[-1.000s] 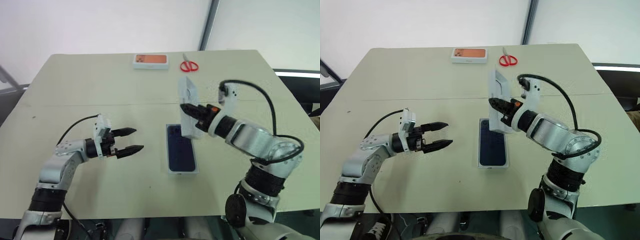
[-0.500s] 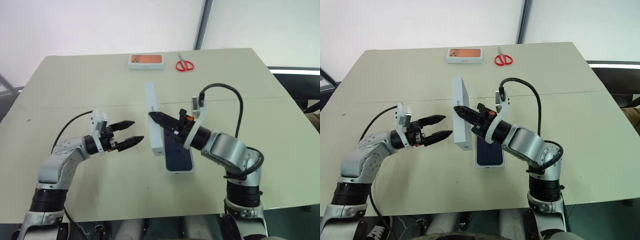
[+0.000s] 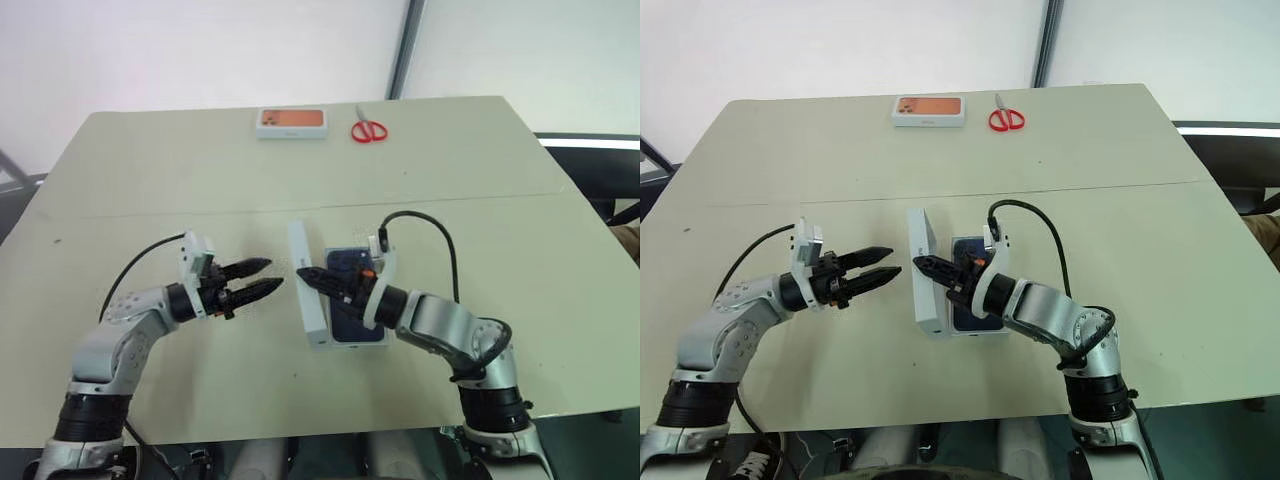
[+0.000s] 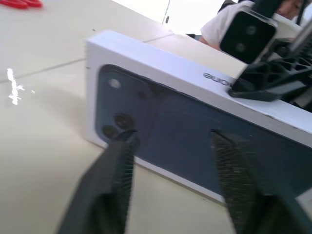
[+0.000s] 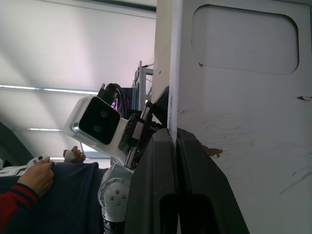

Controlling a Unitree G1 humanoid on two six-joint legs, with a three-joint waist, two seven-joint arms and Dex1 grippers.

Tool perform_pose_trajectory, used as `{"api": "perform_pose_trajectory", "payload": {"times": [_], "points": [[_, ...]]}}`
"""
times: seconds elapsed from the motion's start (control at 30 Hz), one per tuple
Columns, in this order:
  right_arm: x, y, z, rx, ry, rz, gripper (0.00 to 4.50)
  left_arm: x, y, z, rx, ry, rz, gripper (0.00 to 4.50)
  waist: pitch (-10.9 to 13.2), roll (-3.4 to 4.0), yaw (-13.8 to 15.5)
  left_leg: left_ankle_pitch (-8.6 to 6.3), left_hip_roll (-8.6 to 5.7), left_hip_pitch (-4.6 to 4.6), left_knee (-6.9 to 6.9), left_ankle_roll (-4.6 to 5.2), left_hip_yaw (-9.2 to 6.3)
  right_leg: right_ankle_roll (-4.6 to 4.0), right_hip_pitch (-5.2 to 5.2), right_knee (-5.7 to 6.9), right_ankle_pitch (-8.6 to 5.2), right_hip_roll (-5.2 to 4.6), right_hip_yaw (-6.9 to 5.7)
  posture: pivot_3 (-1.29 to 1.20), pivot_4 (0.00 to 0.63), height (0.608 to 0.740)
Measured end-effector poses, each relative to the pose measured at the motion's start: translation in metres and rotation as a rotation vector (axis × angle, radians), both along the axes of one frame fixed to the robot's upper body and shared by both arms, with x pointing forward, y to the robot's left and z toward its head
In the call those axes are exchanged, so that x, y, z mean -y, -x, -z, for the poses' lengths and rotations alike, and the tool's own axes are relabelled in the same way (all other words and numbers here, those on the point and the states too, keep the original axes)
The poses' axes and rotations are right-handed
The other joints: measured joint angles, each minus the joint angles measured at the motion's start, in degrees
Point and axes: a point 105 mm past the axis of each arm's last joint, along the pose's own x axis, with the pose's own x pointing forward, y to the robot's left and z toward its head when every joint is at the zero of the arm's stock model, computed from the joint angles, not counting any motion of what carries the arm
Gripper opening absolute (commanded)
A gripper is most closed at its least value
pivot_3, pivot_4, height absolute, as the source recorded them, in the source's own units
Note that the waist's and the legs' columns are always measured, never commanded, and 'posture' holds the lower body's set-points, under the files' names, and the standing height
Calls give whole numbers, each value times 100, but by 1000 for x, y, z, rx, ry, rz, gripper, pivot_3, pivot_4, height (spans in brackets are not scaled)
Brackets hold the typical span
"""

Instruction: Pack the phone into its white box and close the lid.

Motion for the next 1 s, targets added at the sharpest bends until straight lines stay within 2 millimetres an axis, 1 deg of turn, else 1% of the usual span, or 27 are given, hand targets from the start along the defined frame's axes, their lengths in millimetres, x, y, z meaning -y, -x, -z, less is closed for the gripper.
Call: {"api": "perform_pose_trajectory", "payload": {"times": [0.03, 0.07, 0.2, 0.27, 0.3, 0.4, 0.47, 0.53, 0.6, 0.63, 0.77, 0.87, 0.9, 0.93, 0.97, 1.0], "points": [[1, -1, 0, -1, -2, 5, 0, 3, 1, 3, -9, 2, 9, 555, 0, 0, 13, 0, 0, 0, 1, 0, 0, 0, 0, 0, 0, 0, -1, 0, 150, 740], [3, -2, 0, 2, -1, 8, 0, 6, 2, 4, -13, 8, 14, 74, 0, 0, 23, 0, 0, 0, 1, 0, -1, 0, 1, 0, 0, 0, -1, 0, 150, 740], [7, -2, 3, 14, -2, 14, 0, 29, 1, 15, -16, 31, 32, 30, 0, 0, 68, 0, -3, 0, 3, 0, 0, 0, 4, -3, 0, -3, -1, 0, 150, 740], [11, -2, 4, 19, 0, 25, 619, 33, 0, 20, -15, 14, 27, 0, 0, 0, 103, 0, -2, 1, 3, 0, 1, 0, 4, -3, 0, -3, -1, 0, 150, 740], [14, -2, 5, 14, -1, 36, 924, 35, -2, 19, -4, 14, 26, 0, 0, 0, 121, 0, -1, 1, 3, 0, 0, 0, 4, -3, 0, -2, -1, 0, 150, 740], [19, 1, 14, -7, 17, 49, 2498, 41, -5, 15, 22, 4, 38, 0, 0, 0, 154, 0, -3, 0, 5, 0, 0, 0, 5, -3, 0, -5, -2, 0, 150, 740], [23, 1, 12, 12, 28, 69, 3572, 43, -9, 13, 37, 8, 37, 0, -1, -1, 153, 0, -4, 0, 9, 0, 1, 0, 7, -3, 0, -5, -2, 0, 150, 740], [29, -2, 10, 39, 50, 93, 4480, 46, -12, 13, 33, 16, 42, 0, -1, -1, 153, 0, -4, 0, 9, 0, 1, 0, 7, -3, 0, -4, -3, 0, 150, 740], [40, -4, 8, 99, 117, 111, 4480, 51, -14, 14, 32, 25, 48, 0, 0, 0, 162, 0, -7, -1, 9, 0, 1, 0, 6, -4, 0, -6, -4, 0, 150, 740], [49, -5, 6, 149, 169, 119, 4480, 52, -15, 15, 33, 31, 45, 0, 0, 0, 166, -1, -8, -2, 10, 1, 2, 1, 7, -5, 0, -6, -4, 0, 150, 740], [87, -8, -15, 352, 348, 164, 4480, 61, -18, 13, 39, 48, 48, 0, 2, -1, 178, -1, -8, -3, 14, 1, -1, 2, 13, -6, 0, -6, -11, 0, 150, 740], [118, -13, -34, 491, 477, 238, 4480, 67, -18, 12, 37, 66, 53, 0, 0, -5, 171, -2, -5, -2, 14, 3, -1, 2, 18, -12, 0, -6, -16, 0, 150, 740], [126, -16, -37, 522, 510, 274, 4480, 69, -17, 12, 34, 67, 60, 0, 0, -5, 158, -2, -3, -2, 14, 3, 0, 2, 17, -12, 0, -4, -15, 0, 150, 740], [132, -18, -36, 547, 564, 293, 4480, 72, -17, 13, 32, 67, 67, 0, 0, -3, 157, -2, -3, -2, 13, 3, 1, 2, 16, -11, 0, -5, -15, 0, 150, 740], [137, -20, -32, 574, 642, 302, 3957, 73, -16, 14, 29, 64, 72, 0, 0, -3, 158, -2, -3, -2, 12, 3, 1, 2, 14, -11, 0, -4, -15, 0, 150, 740], [140, -22, -27, 598, 708, 303, 3600, 73, -15, 15, 27, 63, 73, 0, 0, -4, 156, -2, -3, -2, 12, 3, 1, 2, 14, -11, 0, -3, -15, 0, 150, 740]]}}
